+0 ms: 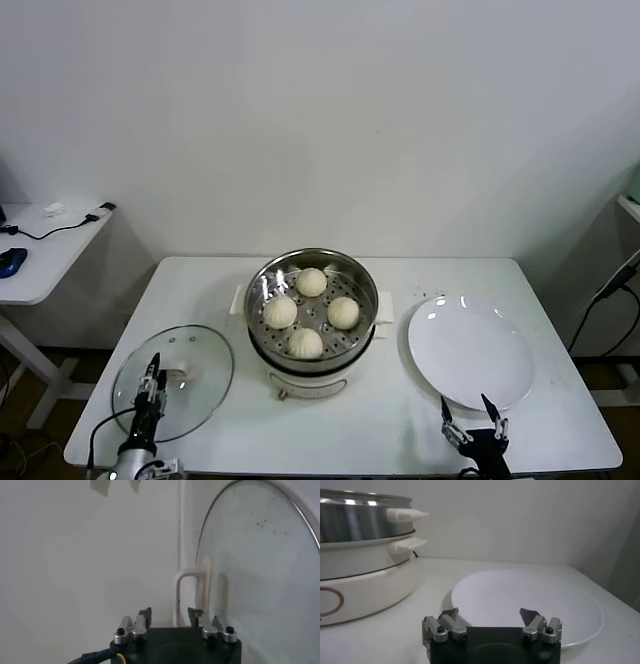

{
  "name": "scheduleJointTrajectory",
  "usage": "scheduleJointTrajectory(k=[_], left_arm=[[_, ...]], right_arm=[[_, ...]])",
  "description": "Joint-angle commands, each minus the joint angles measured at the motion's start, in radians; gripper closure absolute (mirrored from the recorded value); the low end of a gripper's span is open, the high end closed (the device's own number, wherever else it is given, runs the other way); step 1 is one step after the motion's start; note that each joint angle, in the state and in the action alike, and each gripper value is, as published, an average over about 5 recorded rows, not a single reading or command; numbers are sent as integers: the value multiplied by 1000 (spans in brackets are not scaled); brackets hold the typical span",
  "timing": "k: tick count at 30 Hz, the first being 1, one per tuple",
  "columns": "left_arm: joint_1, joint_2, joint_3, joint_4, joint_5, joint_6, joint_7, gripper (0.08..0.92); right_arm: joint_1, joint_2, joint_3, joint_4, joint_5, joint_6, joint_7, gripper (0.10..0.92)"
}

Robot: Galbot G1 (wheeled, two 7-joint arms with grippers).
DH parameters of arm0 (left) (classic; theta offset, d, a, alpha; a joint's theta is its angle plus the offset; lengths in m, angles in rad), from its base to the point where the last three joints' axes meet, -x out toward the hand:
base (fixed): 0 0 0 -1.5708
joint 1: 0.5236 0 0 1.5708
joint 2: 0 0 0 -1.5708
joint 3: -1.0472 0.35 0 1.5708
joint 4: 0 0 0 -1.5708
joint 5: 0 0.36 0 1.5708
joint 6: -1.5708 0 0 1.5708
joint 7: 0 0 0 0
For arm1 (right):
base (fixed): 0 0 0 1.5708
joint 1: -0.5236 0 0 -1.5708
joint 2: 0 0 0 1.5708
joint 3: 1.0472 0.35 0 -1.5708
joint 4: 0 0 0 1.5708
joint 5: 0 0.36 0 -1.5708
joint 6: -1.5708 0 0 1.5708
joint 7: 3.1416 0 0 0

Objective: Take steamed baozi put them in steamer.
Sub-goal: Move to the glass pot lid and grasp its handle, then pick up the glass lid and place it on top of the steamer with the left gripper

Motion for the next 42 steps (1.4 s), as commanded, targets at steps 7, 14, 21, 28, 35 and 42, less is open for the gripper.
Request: scheduleJointTrajectory(k=[7, 14, 21, 28, 35, 42], left_arm=[[-12, -16, -1, 12, 23, 10, -16, 694], [19, 7, -37, -147, -58, 13, 22, 865], [65, 123, -95, -393, -275, 89, 146, 870], [64, 299, -93, -655, -410, 356, 416, 870], [-49, 367, 113, -756, -315, 528, 519, 870], [-213, 314, 404, -754, -124, 668, 601, 870]], right_arm=[[5, -3, -2, -13, 24, -3, -12, 203], [6, -19, 13, 0, 47, -4, -10, 203], [15, -41, 28, 33, 87, -32, 6, 203], [40, -60, 31, 61, 82, -113, 79, 203], [54, -84, 45, 107, 77, -170, 98, 203], [66, -111, 48, 109, 49, -186, 94, 203]])
